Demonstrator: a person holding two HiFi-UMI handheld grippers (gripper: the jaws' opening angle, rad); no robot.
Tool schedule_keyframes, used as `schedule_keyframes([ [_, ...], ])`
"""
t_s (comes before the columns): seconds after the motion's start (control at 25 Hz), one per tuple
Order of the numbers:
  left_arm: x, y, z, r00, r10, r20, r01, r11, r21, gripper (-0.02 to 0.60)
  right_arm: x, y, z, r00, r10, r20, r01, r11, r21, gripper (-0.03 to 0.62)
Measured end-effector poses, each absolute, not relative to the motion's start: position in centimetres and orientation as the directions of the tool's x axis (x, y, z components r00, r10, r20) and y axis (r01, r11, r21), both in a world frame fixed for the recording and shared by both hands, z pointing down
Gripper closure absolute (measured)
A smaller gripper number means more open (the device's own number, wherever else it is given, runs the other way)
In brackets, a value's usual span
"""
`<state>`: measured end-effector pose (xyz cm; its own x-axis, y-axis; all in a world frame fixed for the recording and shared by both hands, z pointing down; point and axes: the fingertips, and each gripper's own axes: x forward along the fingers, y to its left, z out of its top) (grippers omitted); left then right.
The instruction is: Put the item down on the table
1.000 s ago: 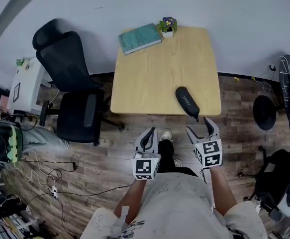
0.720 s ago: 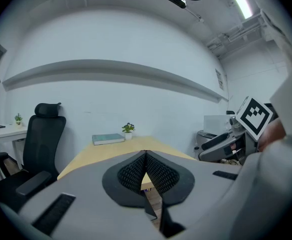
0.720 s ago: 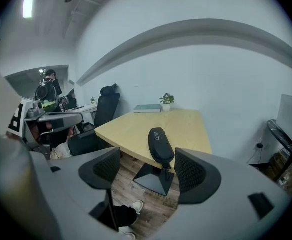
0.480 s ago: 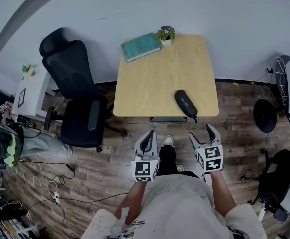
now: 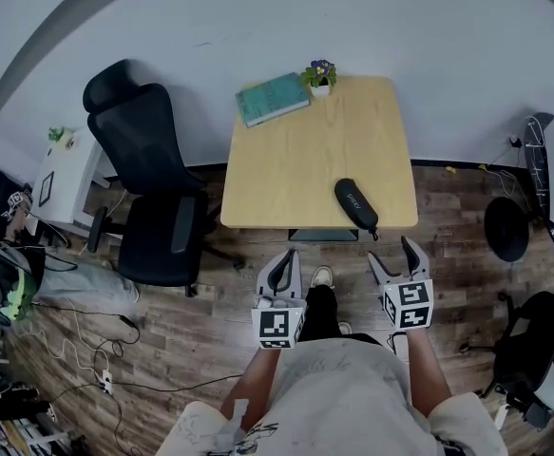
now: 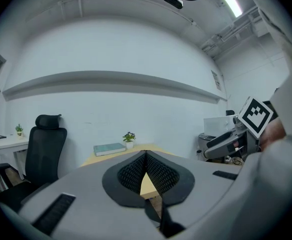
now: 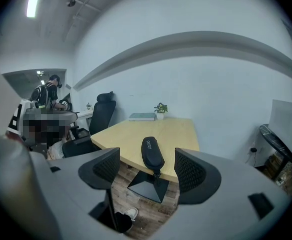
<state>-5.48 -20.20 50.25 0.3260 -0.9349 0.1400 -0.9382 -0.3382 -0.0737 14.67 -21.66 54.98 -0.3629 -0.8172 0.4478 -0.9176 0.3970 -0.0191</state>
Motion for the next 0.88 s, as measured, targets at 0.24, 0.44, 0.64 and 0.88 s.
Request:
schedule_keyframes([
  [0.24, -5.6, -20.8, 46.3, 0.321, -0.945, 0.067, -0.936, -0.327, -0.126, 0.575, 15.2, -22.6, 50.9, -0.357, -0.854, 0.379, -0.92, 0.391, 0.016, 0.256],
  [0.44, -5.6, -21.1, 42.2, 0.33, -0.944, -0.008, -0.933, -0.325, -0.156, 0.575, 15.3, -22.9, 46.2, -0.359, -0.893, 0.272, -0.919, 0.389, 0.066, 0.256],
  [0.64, -6.0, -21.3, 39.1, 0.326, -0.943, -0.058, -0.934, -0.312, -0.176, 0.575, 15.9, -22.8, 40.5, -0.334, -0.938, 0.096, -0.935, 0.343, 0.096, 0.256],
  [0.88, -6.9, -21.1, 36.5, 0.303, -0.941, -0.151, -0.946, -0.278, -0.169, 0.575, 16.0, -22.2, 36.6, -0.339, -0.939, -0.052, -0.932, 0.328, 0.154, 0.256],
])
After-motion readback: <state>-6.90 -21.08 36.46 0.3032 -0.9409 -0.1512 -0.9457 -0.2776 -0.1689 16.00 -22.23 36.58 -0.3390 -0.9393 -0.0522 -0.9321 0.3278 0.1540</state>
